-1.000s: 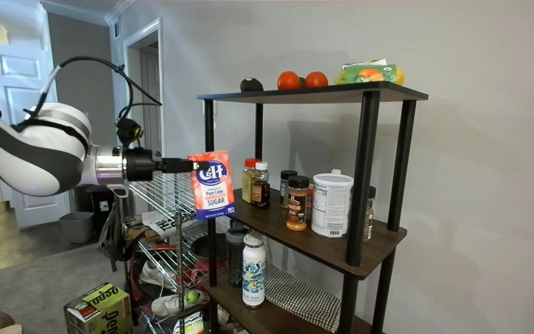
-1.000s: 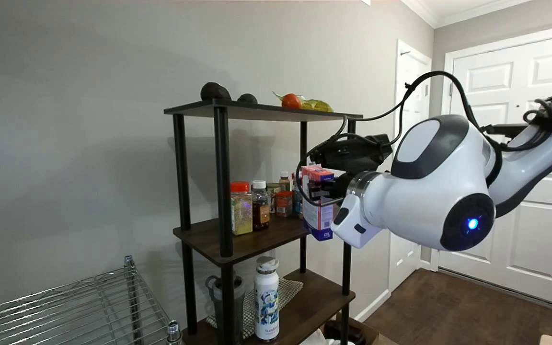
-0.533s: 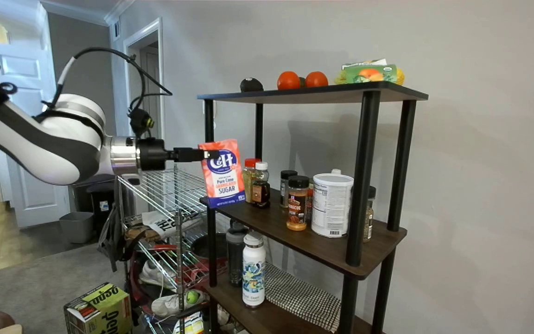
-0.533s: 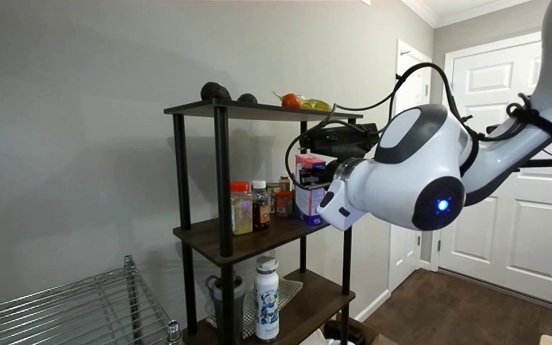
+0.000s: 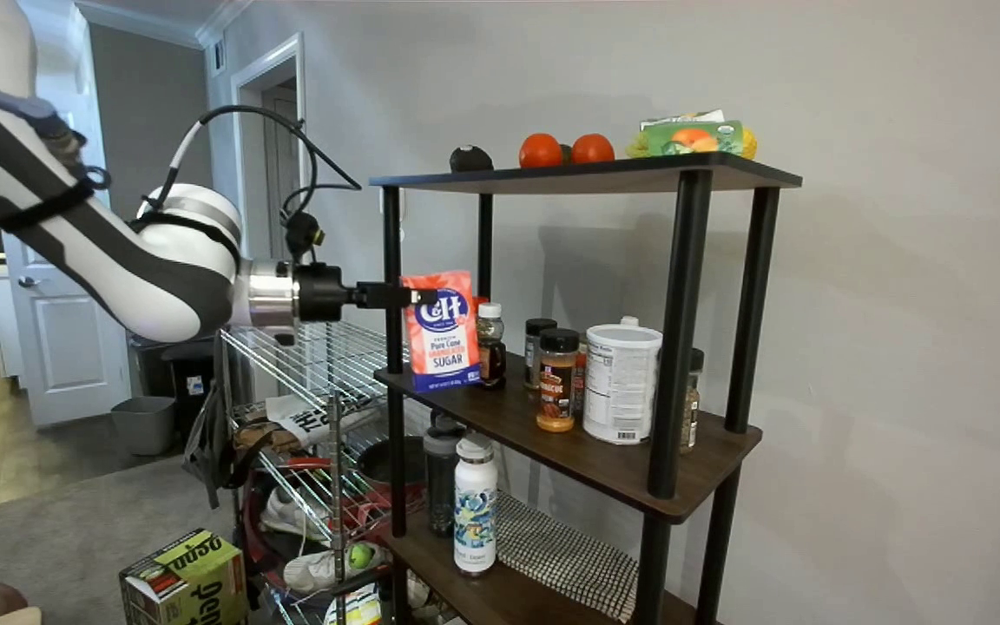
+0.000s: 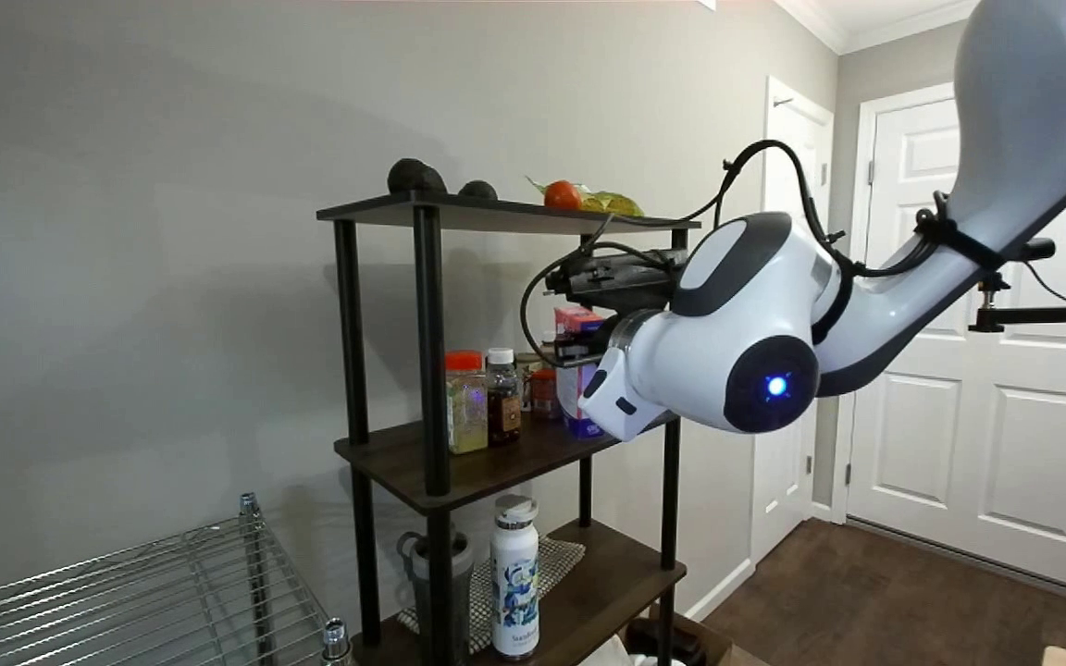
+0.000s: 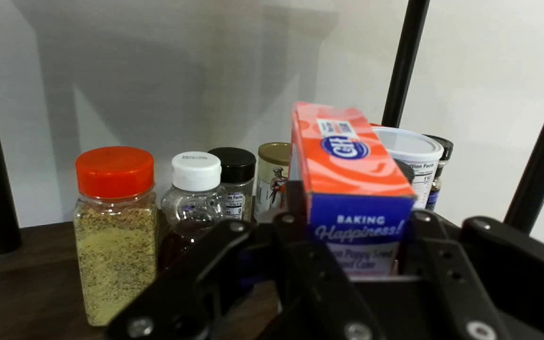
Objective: Shift the orange box to the left
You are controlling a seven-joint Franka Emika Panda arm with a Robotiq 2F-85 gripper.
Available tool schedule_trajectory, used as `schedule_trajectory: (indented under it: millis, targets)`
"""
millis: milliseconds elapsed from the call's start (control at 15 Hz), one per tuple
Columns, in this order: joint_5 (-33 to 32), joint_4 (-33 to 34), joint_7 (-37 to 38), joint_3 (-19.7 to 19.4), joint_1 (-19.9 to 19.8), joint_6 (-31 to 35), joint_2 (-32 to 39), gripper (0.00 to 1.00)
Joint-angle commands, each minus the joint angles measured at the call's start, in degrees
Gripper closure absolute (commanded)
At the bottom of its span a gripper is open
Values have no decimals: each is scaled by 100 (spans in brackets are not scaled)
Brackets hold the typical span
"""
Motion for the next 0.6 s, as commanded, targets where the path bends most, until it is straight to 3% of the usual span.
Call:
schedule_trajectory:
  millis: [0,533]
  targets:
    - [-134,396,-121,17,-84,84,258,88]
    - [-120,1024,-116,-62,-175,232,895,88]
